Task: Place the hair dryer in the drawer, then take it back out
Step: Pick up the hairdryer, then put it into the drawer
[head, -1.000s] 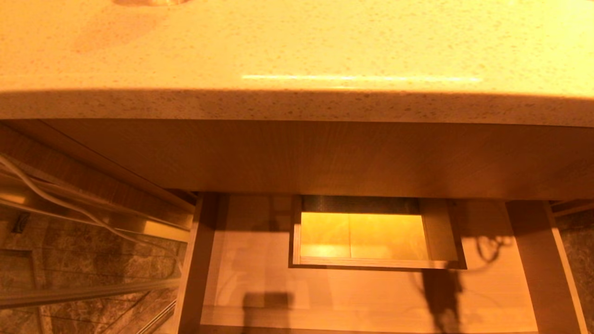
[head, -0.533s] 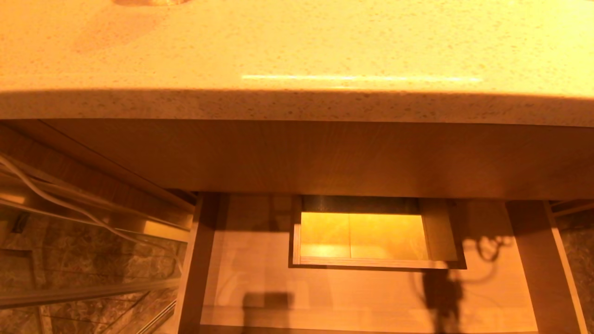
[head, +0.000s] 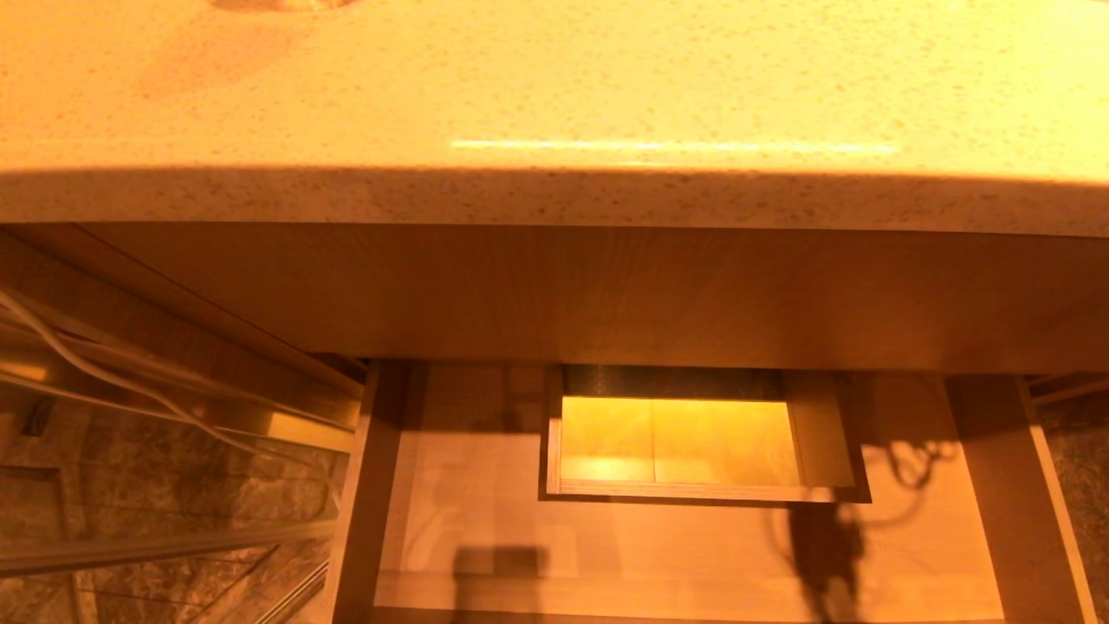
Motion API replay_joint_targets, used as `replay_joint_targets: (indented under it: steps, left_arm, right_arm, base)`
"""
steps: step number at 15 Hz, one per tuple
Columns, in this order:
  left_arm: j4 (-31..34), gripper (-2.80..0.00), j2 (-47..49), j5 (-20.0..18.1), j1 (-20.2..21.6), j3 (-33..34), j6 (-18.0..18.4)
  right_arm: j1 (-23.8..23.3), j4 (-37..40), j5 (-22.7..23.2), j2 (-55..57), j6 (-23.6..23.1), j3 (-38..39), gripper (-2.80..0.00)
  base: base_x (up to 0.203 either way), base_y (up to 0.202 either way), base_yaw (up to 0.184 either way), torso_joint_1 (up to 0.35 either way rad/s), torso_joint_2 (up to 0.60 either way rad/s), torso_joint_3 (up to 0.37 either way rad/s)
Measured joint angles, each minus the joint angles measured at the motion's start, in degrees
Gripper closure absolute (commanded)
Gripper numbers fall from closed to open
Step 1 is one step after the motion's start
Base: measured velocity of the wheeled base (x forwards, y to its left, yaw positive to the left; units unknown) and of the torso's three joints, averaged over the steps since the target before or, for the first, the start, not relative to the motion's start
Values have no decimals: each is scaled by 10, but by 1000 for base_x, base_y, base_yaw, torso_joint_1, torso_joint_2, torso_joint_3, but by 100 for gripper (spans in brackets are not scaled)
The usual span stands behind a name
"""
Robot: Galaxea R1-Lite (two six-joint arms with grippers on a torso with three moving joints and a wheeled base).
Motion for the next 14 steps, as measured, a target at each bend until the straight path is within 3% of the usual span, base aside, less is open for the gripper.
replay_joint_targets:
  steps: [9,14]
  left_arm:
    - [0,0,0,0,0,0,0]
    - [0,0,0,0,0,0,0]
  right_arm:
    - [-90,-16,22,40,0,1,-280]
    - [-103,-3,22,62,-2,2,-280]
  base:
    - [0,0,0,0,0,0]
    - [0,0,0,0,0,0]
